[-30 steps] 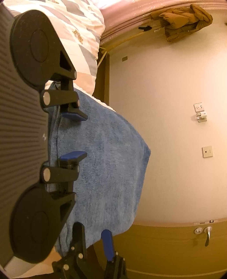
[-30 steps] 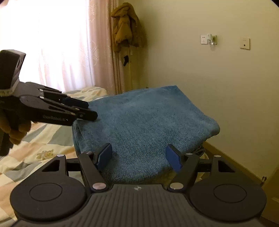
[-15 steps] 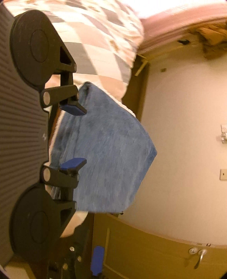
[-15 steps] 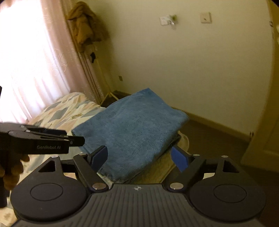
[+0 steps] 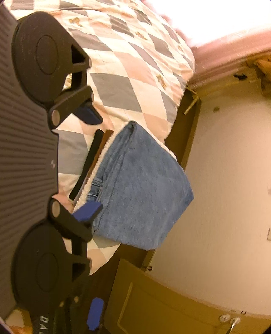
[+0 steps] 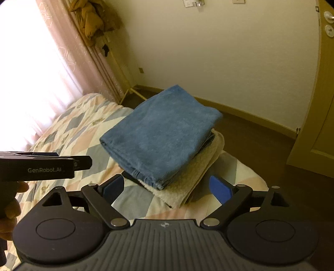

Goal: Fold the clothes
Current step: 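Withdraw both grippers back from the clothes stack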

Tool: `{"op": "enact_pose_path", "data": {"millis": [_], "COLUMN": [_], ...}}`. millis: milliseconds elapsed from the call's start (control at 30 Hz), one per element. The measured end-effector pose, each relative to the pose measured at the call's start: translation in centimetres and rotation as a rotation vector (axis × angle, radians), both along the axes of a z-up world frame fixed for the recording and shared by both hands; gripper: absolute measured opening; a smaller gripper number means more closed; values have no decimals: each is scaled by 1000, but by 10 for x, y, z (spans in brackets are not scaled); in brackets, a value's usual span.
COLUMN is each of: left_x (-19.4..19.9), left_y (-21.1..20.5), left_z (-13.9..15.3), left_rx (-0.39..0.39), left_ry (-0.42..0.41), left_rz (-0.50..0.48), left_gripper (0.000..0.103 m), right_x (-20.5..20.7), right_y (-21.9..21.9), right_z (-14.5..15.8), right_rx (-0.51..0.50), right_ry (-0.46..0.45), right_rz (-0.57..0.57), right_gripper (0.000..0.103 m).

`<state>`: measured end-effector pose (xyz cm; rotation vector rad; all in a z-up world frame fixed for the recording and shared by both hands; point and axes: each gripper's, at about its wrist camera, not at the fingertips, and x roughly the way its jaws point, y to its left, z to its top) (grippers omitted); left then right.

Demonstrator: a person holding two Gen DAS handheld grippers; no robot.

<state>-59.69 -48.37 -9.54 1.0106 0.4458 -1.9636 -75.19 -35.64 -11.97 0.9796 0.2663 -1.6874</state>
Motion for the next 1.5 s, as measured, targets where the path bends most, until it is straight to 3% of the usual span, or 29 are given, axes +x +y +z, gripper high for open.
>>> {"op": "enact_pose_path", "data": {"millis": [267,667,867,1200,1500], "left_x": [7,7,1,-10,-10], "left_y": [10,4,4,20,24], "left_z": [7,19,25,36,41], "left_rx": [22,19,1,-104,-62], "left_ry": [-17,-2,-1,-54,-32], "left_rz": [33,98,115,159,217], "left_gripper": [93,102,102,102,102], "right_x": [13,7,-1,-9,-16], "right_y": [-8,-30,-36,-41,-35], "right_z": [25,40,46,46,44], "right_rx": [12,108,133,138,140], "right_ry": [29,68,73,87,122], "right_rz": [52,83,89,121,115], "right_gripper": [100,101,101,101,101]}}
